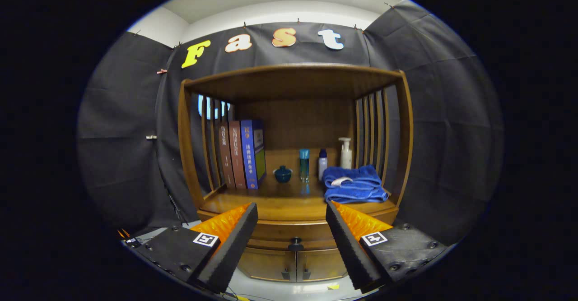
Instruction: Pull open the drawer, take out the items inside it, and place them on the countertop above the cabinet.
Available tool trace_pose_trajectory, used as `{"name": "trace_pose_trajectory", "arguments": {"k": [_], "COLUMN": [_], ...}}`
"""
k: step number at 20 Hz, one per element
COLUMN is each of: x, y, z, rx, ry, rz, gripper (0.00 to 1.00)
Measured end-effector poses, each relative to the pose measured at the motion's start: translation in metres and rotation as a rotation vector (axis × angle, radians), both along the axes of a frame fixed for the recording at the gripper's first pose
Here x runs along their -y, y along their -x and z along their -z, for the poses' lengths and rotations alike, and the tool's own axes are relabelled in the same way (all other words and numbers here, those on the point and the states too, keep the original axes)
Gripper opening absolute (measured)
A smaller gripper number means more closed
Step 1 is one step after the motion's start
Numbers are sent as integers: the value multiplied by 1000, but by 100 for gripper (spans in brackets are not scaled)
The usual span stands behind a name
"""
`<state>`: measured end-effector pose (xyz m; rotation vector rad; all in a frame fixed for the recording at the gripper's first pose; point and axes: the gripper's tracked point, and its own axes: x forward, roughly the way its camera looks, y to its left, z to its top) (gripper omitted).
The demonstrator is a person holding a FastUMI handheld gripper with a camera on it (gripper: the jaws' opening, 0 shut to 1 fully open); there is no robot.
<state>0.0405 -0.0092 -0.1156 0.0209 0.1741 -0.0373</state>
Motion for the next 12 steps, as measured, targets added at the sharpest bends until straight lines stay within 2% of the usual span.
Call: {"name": "trace_pose_trajectory", "arguments": {"k": [6,12], "x": [-6,-2], "y": [-41,-70], "z": [79,140], "rx": [-150,-215], "ry": [-33,-63], "rz": [7,16], "gripper": [99,99]}}
